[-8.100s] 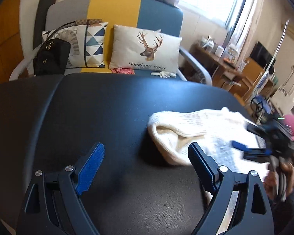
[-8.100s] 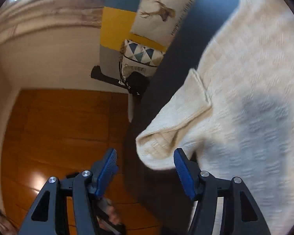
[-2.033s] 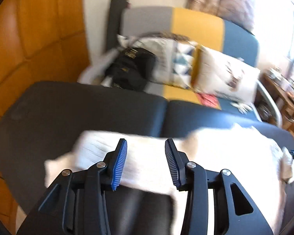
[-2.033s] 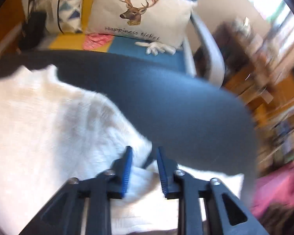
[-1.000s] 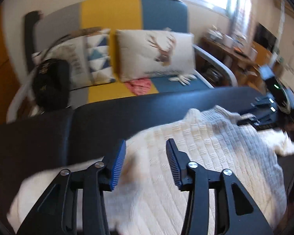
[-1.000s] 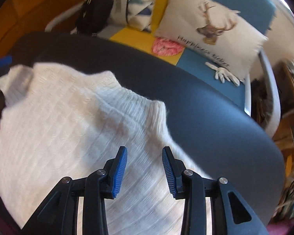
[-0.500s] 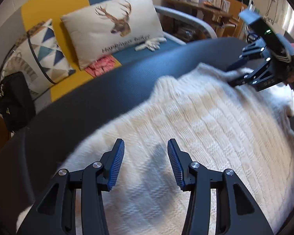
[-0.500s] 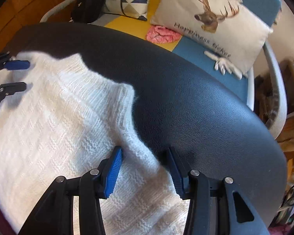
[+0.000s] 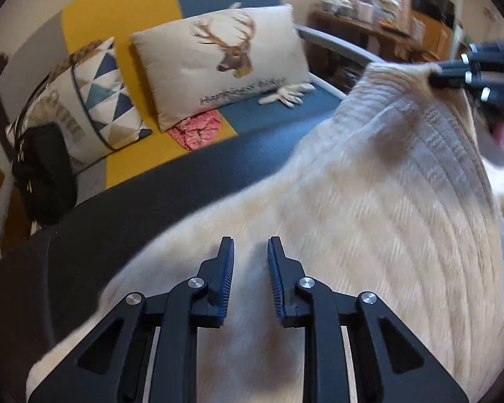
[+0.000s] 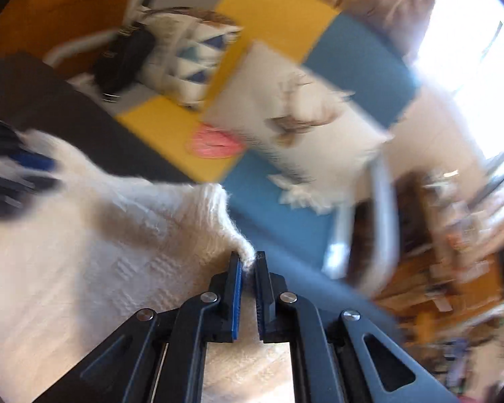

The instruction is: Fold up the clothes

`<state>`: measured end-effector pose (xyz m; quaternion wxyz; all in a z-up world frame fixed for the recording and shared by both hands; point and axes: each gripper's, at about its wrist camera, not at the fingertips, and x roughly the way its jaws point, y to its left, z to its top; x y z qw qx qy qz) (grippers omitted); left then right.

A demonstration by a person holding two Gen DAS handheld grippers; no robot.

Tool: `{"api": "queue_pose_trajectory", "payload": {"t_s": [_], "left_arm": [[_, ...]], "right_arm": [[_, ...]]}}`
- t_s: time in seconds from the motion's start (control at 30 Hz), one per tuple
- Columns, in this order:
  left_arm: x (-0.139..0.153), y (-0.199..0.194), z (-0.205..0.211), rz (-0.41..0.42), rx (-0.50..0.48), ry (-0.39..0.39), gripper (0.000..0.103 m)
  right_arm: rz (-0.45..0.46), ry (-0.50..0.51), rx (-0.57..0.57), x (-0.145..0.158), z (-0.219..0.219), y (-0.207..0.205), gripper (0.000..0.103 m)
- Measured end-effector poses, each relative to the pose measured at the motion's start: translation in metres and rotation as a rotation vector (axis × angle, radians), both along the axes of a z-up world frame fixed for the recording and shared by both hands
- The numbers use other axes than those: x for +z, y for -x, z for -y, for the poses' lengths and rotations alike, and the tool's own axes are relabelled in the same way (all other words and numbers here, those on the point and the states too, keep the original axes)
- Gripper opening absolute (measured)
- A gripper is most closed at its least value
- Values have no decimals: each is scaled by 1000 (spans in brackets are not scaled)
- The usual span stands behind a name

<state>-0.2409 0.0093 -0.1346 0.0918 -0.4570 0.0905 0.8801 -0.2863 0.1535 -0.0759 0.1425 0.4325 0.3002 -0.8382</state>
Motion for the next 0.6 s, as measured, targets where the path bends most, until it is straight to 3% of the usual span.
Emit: {"api": "queue_pose_trajectory", "payload": {"t_s": [0.07,0.13,0.23,0.27,0.43,0.53,0.6], "left_arm": [[4,2,10,9,37,-48,28],[7,2,21,12,67,-76,29],[4,4,33,11,78,-17,29],[1,6,36,16,81,2,29],[-12,19,52,40,97,97,31],[-17,22,56,18,119,148,33],[-14,6,70,8,152,115,33]], "right_arm": [[21,-64,-60,-24,-4,18,19],[50,-48,-88,-43,-14,19,18],[-73,47,-91,-26,-23,-11,20],[-70,99,-65,-19,-22,-23,24],[39,295,60,-12,-9,-78,26],[85,321,74,-21,2,-102,26],[111,324,55,-29,6,-112,26]]}}
